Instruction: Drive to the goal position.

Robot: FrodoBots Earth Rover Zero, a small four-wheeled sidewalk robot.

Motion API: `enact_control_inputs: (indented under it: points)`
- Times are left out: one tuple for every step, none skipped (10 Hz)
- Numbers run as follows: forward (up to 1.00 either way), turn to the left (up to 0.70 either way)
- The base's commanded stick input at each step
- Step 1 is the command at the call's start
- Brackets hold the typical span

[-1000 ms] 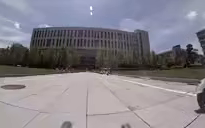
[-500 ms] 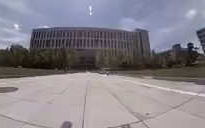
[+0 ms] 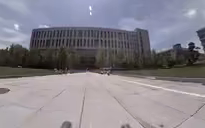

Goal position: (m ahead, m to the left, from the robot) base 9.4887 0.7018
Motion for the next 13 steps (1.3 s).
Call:
enact_control_inputs:
  points:
    - [0.7,-0.1]
    - [0.7,0.0]
    - [0.7,0.0]
    - [0.7,0.0]
    - [0.7,0.0]
    - [0.7,0.0]
    - [0.7,0.01]
    - [0.7,0.03]
    - [0.7,0.09]
    - [0.7,0.13]
    - [0.7,0.09]
    - [0.7,0.05]
    - [0.7,0.04]
